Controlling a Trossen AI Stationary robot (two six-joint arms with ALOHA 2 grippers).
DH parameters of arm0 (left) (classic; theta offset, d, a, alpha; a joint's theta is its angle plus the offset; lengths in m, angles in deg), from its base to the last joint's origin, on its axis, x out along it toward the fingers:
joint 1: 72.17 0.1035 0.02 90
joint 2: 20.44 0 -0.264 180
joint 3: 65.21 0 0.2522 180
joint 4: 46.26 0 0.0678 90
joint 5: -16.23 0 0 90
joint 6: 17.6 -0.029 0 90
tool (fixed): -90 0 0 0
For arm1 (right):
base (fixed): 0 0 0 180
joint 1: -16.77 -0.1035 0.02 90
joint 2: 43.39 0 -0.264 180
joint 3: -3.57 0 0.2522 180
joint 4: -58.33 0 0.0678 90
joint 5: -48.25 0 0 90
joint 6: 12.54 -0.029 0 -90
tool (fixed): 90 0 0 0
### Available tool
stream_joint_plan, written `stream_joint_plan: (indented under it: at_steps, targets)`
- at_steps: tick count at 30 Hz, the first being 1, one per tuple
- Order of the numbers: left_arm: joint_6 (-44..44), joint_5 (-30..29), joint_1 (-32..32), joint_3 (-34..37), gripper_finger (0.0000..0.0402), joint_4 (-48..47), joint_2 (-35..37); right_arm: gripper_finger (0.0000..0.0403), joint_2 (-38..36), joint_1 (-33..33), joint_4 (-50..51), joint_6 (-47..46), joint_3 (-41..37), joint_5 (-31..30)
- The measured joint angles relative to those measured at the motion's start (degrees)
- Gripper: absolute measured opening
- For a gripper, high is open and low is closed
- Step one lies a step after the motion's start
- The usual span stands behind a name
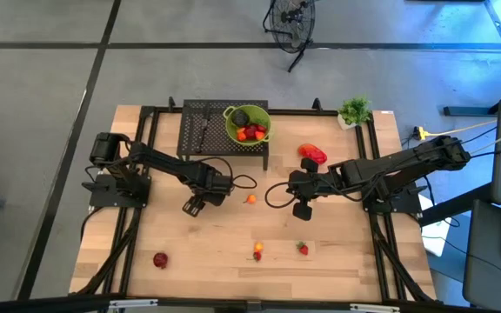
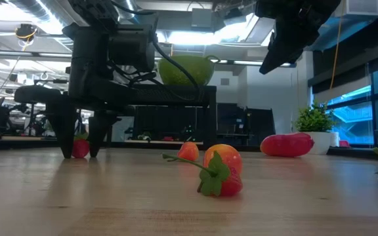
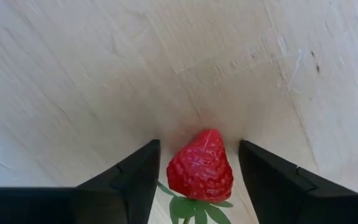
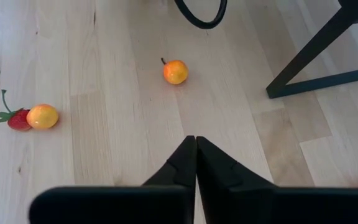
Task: Pick & Place Fruit
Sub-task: Put the strawberry into the green strainer bowl on the shelf
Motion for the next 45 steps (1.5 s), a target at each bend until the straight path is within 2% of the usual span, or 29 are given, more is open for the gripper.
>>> stream_joint_plan:
  at_steps: [9,23,34,45]
  targets:
    - [0.3,0.0,0.0,0.0,0.0190,-0.5,0.0,0.0033,0.0,0.0,0.0,0.0,0.0,0.0]
    - [2.1,-0.1,0.0,0.0,0.0158,-0.9,0.0,0.0004,0.0,0.0,0.0,0.0,0.0,0.0]
    - [3.7,-0.1,0.0,-0.9,0.0152,-1.4,-0.2,0.0032,0.0,0.0,0.0,0.0,0.0,0.0]
    - [5.4,1.2,0.0,-3.5,0.0152,-2.1,-0.3,0.0004,0.0,0.0,-0.2,0.0,0.0,0.0]
